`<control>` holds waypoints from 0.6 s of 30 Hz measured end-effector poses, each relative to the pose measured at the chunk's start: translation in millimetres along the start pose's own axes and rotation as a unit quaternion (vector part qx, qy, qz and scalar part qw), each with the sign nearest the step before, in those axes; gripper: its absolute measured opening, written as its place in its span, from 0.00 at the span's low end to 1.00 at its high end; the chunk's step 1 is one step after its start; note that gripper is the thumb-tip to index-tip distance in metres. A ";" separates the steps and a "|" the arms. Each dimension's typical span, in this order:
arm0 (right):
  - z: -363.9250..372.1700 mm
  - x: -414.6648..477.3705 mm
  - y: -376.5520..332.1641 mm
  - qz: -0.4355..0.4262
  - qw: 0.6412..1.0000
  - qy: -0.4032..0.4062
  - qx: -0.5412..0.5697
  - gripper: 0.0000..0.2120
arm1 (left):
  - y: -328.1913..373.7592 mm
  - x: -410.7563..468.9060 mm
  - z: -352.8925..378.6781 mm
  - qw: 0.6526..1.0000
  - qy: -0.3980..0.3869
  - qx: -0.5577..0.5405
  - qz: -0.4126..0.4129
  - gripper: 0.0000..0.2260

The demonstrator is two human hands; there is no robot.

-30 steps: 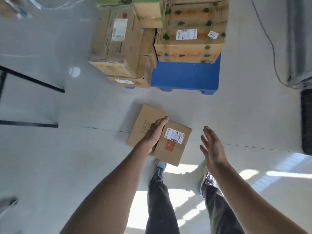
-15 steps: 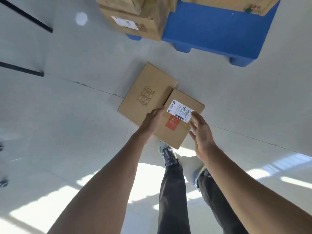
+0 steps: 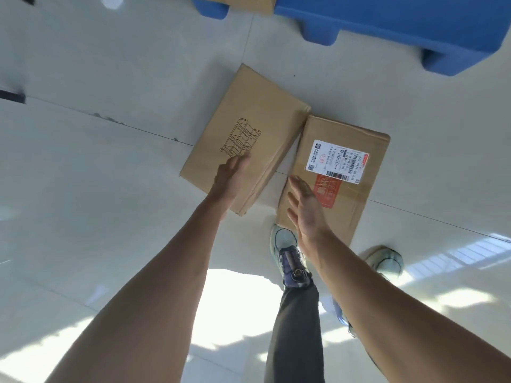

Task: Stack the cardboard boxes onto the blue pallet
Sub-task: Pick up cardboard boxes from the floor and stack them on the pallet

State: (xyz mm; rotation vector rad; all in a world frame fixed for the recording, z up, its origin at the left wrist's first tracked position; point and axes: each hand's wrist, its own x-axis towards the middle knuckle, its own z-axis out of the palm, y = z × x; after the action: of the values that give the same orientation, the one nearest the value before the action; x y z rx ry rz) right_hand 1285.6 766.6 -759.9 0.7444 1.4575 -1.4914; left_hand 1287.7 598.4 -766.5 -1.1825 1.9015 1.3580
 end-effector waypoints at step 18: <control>60.5 119.5 22.4 0.062 0.996 0.048 0.049 0.36 | -22.5 147.7 -51.3 0.982 0.114 0.148 -0.035 0.33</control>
State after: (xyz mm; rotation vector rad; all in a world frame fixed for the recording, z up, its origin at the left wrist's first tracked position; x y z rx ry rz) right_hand 1265.5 687.5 -868.4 0.9623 1.3897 -1.4567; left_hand 1239.3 496.0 -876.6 -1.2809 2.1094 0.8934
